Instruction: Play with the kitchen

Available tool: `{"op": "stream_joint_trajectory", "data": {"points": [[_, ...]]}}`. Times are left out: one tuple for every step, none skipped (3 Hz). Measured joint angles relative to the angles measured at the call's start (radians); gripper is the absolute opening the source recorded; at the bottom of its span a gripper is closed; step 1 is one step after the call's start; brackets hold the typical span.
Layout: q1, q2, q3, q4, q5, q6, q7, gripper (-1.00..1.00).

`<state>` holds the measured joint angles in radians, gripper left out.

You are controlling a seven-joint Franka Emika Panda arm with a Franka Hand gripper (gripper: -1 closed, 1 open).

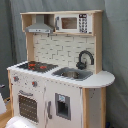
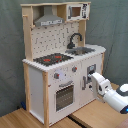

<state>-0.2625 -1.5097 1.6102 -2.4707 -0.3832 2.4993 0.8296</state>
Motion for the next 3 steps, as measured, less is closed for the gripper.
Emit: {"op": "stream_joint_trajectory", "data": {"points": [[-0.001,0.002,0.014,-0.021,0.0,0.0,0.117,1.0],[-0.001,0.004,0.033,-0.04,0.0,0.0,0.225,1.0],[-0.003,0.004,0.044,-0.065,0.0,0.0,0.338,1.0]]}}
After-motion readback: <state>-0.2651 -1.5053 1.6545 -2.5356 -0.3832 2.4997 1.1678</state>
